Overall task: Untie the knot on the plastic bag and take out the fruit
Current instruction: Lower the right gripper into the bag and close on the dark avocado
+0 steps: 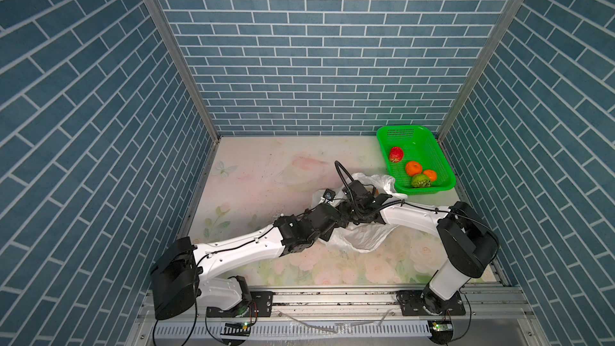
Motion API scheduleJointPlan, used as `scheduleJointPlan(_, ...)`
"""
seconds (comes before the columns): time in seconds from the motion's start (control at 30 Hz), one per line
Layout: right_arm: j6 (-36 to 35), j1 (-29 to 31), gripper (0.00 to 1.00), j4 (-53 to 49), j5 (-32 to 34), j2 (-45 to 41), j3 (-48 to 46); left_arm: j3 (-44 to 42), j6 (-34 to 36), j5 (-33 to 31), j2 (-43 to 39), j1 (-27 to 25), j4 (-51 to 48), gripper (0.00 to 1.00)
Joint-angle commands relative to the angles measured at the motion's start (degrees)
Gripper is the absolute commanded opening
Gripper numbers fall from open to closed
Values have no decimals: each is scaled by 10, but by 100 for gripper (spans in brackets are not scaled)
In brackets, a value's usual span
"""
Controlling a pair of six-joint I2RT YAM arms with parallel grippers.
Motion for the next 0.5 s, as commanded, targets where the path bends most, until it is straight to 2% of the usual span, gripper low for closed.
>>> scheduleJointPlan(0.0, 18, -2, 47, -5, -11, -46, -20, 12, -8, -18, -12, 3, 22, 0)
scheduleJointPlan(0.23, 23, -2, 47, -13, -28, -125, -68, 20, -7, -30, -13, 7, 49, 0)
scheduleJointPlan(0.47, 2, -1, 47, -46, -46, -180, -74, 35, 13, -27, -6, 14, 57, 0)
